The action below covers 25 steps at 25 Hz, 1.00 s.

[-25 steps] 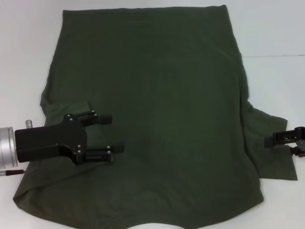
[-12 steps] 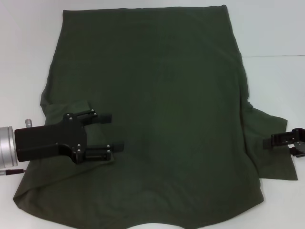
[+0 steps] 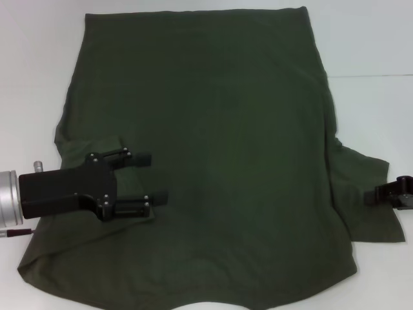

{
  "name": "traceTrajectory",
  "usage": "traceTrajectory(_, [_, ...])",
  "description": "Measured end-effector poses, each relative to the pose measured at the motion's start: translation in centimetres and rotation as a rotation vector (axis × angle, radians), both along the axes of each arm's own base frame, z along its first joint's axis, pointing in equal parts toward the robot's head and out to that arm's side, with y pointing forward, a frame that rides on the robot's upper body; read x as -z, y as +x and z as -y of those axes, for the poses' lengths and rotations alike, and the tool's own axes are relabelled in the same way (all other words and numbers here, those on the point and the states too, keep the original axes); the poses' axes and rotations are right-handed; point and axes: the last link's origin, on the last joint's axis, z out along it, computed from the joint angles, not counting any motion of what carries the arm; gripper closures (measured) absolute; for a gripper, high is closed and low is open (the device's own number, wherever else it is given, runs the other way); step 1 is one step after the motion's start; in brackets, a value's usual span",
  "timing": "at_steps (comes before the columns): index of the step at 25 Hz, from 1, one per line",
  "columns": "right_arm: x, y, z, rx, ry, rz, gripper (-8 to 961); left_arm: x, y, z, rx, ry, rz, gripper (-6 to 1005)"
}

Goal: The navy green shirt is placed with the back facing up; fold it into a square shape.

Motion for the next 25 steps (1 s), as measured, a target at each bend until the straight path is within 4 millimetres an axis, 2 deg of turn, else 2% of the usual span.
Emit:
traceTrajectory(12, [-0.2,-0.2,-0.4,-0.036,0.006,0.021,899,0.1,0.1,-0.1,-0.003,0.000,-0.001,138])
traceTrajectory(18, [-0.7,-0.3,-0.7,-0.045,0.004,0.034,927,0.1,0.1,-0.1,-0.005,0.001,-0.001,138])
traceTrajectory(25, [-2.3,-0.2,-0.9,-0.068,-0.001,0.060,935,0.0,0.1,-0.3,-0.011,0.001,-0.001,138])
